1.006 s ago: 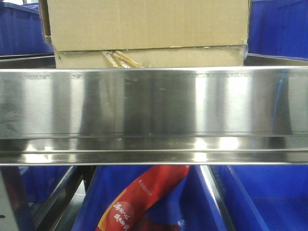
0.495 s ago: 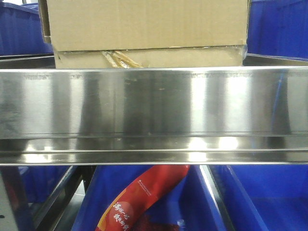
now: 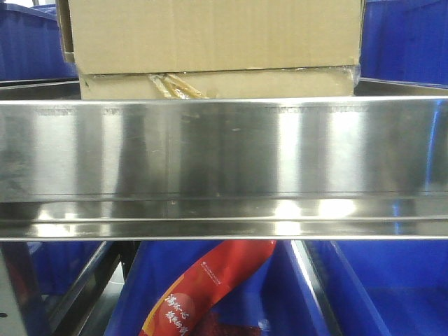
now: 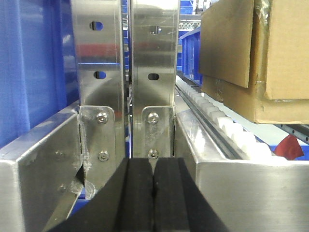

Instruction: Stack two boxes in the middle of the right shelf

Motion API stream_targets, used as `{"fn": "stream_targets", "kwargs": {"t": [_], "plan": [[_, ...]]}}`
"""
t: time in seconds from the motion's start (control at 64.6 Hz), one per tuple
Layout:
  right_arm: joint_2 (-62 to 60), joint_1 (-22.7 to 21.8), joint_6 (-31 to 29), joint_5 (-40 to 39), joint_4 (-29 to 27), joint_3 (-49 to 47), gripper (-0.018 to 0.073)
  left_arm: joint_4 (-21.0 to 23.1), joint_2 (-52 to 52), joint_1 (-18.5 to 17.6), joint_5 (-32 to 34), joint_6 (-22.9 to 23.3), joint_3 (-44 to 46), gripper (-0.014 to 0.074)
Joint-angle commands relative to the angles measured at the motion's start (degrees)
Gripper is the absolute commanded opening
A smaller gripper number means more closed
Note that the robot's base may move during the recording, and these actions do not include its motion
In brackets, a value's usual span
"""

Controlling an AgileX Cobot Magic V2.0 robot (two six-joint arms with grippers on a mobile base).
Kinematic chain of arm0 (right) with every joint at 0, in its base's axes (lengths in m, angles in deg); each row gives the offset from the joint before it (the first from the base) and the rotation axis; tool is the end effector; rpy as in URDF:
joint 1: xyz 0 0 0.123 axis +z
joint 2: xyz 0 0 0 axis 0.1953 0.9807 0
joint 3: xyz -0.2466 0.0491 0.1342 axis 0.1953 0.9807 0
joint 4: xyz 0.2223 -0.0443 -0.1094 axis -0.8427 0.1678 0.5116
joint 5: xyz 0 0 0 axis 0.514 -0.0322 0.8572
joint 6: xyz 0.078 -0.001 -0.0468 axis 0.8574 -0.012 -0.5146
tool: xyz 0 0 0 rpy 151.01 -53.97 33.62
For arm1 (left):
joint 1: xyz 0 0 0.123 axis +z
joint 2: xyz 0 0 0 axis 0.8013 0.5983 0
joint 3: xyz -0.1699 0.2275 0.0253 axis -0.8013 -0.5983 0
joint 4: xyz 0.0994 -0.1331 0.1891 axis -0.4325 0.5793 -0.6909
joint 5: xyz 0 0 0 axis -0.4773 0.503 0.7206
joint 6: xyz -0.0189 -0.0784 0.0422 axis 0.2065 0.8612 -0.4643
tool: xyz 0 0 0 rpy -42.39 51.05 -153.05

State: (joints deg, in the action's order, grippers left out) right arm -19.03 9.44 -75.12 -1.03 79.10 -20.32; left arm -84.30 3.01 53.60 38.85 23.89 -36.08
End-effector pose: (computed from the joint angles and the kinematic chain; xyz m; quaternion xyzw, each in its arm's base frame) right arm 0.0542 -0.0002 0.2280 0.0109 0.7028 0.0002 0.7113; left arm 0.0570 0.0002 0.2057 0.0041 0.7047 0.0076 0.7094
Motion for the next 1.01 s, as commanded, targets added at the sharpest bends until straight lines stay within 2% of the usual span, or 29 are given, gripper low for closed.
{"fn": "stream_targets", "kwargs": {"t": [0.0,0.062,0.186,0.99], "plan": [[-1.3,-0.4,0.6,-3.8,0.3,4.0,-0.0162,0.4,-0.3,0.1,1.0,-0.2,0.1,-0.0111],[-1.3,-0.4,0.6,-6.1,1.0,4.8,-0.0162,0.4,-0.3,0.1,1.0,-0.2,0.1,-0.0111],[-1.3,-0.3,0.6,-1.9,1.6,4.8,-0.0162,0.4,-0.3,0.1,1.0,-0.2,0.1,-0.0111],[-1.3,-0.3,0.6,-2.5,1.7,4.8,-0.0162,0.4,-0.3,0.1,1.0,-0.2,0.1,-0.0111]]}}
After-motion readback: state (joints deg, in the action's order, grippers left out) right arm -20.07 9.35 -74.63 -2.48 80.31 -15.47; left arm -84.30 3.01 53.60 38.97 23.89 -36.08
